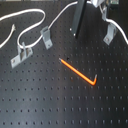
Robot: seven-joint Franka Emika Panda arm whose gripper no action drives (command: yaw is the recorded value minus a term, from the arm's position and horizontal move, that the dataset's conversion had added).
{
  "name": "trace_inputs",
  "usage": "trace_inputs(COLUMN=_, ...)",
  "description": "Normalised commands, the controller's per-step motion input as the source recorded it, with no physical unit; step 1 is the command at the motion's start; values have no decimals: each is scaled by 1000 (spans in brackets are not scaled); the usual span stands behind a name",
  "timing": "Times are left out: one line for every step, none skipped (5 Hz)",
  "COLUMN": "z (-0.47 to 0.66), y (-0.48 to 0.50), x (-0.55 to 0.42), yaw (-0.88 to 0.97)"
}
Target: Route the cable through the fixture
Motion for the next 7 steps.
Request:
trace_inputs(z=6, y=208, x=-62, yaw=340)
trace_inputs(z=22, y=259, x=112, yaw=214)
trace_inputs(z=5, y=45, x=78, yaw=0)
trace_inputs(z=147, y=-63, x=180, yaw=-117)
trace_inputs(z=1, y=-323, x=191, yaw=-86)
trace_inputs(z=4, y=-42, x=-38, yaw=0)
trace_inputs(z=138, y=-70, x=-107, yaw=-177)
